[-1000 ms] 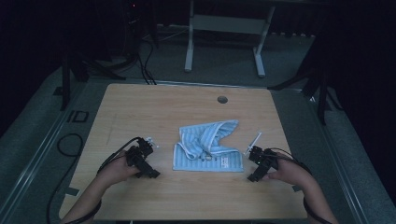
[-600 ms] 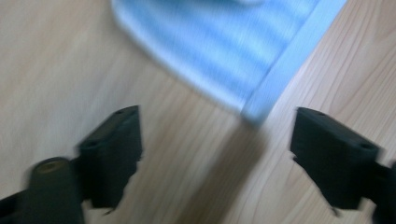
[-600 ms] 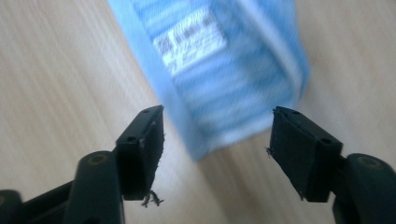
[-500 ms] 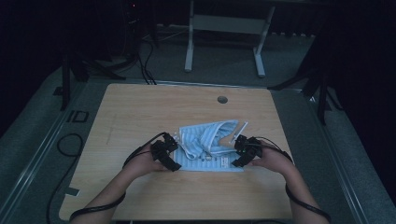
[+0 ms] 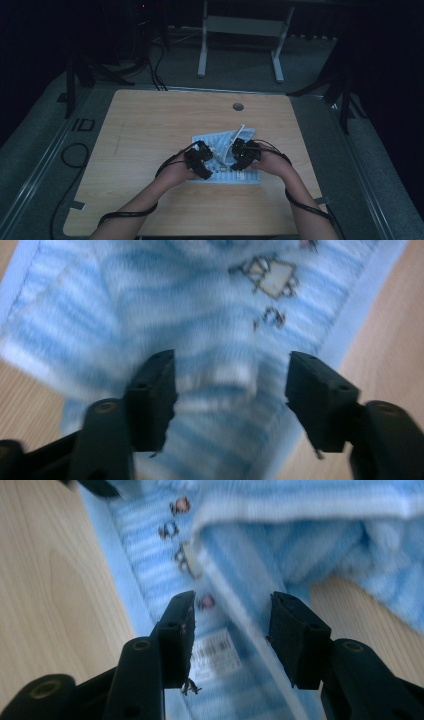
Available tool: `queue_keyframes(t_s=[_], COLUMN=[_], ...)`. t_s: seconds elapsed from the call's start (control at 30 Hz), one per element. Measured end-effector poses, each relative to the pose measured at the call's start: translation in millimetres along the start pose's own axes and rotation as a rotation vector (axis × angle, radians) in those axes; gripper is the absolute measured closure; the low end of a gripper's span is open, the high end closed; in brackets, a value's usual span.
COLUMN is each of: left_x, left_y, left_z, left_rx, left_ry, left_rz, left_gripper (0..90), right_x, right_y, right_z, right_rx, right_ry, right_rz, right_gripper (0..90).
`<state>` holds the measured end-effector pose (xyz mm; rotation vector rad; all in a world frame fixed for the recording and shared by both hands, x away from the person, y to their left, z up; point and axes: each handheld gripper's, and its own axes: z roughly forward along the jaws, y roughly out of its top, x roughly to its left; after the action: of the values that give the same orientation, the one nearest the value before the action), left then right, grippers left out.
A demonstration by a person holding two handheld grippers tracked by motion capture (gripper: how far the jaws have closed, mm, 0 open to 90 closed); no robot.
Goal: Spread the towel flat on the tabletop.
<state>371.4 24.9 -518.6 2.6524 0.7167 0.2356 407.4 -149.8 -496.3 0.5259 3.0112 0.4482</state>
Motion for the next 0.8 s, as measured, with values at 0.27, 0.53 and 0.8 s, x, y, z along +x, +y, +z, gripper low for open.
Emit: queue_keyframes(t_s=[0.27,0.53,0.8], left_x=[11.5,5.6,-6.4], left_y=[7.6,5.5,-15.5], left_z=[7.5,1.7,-12.2], left_rx=[-0.012,-0.026,-0.039], left_ry=[0.012,-0.016,-0.080], left_rz=[-0.018,-0.003,-0.012], left_gripper=[67.4,85.4,85.6], right_x=[1.4,2.8,12.3], right_y=[17.4,15.6,-7.7], right_z=[5.3,4.6,-9.6], right_rx=[-0.088,-0.103,-0.116], right_ry=[0.015,0.013,0.003], right_rz=[0.008,-0.013,-0.020], right_gripper=[55.0,84.5,84.8])
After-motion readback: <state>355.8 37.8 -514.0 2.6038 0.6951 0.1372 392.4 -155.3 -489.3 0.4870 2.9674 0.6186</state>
